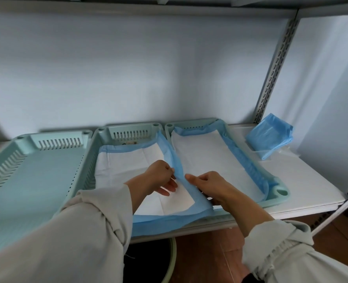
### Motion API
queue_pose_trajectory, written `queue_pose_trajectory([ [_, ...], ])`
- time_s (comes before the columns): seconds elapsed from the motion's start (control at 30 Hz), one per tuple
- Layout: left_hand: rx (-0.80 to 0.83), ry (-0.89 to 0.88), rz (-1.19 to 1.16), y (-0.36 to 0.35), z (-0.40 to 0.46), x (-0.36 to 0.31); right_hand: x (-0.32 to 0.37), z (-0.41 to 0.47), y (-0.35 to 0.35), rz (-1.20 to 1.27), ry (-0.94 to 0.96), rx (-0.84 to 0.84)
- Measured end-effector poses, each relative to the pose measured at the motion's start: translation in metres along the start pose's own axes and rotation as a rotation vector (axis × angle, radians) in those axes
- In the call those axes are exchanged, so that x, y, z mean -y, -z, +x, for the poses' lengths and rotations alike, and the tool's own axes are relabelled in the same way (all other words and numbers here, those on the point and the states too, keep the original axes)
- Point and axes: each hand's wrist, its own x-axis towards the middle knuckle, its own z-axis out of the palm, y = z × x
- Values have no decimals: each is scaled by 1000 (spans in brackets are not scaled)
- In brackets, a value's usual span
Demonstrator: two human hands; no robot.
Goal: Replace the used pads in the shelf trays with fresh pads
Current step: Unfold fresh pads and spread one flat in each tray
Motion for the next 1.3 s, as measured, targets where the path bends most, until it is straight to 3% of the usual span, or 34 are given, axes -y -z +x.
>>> queue_pose_trajectory([
  [0.13, -27, -18, 16, 3, -2, 2, -3, 0, 2, -44, 21, -2],
  [0.27, -69, -96, 13, 3, -4, 2, -4, 4, 3, -112, 72, -129],
  [0.43, 6, -258, 161, -9, -10, 0, -2, 6, -3, -9, 58, -26],
  [0.63, 127, -216, 286, -16, -17, 14, -12, 13, -6, -142, 87, -107],
  [0.83, 193, -52, 454, -16, -30, 37, -15, 18, -18, -296, 169, -154],
  [0.93, 169, -37, 451, -14, -35, 41, -10, 18, -16, -309, 290, -388],
  [1.03, 136, 16, 513, -6, -37, 52, -10, 16, -1, -226, 253, -646],
  [1.07, 138, 36, 548, -4, -39, 58, -15, 16, 2, -275, 211, -664],
  [1.17, 141, 76, 612, 2, -47, 74, -22, 7, 2, -611, 71, -454],
  [1.3, 145, 128, 722, 20, -52, 70, 1, 0, -15, -963, 280, -461],
])
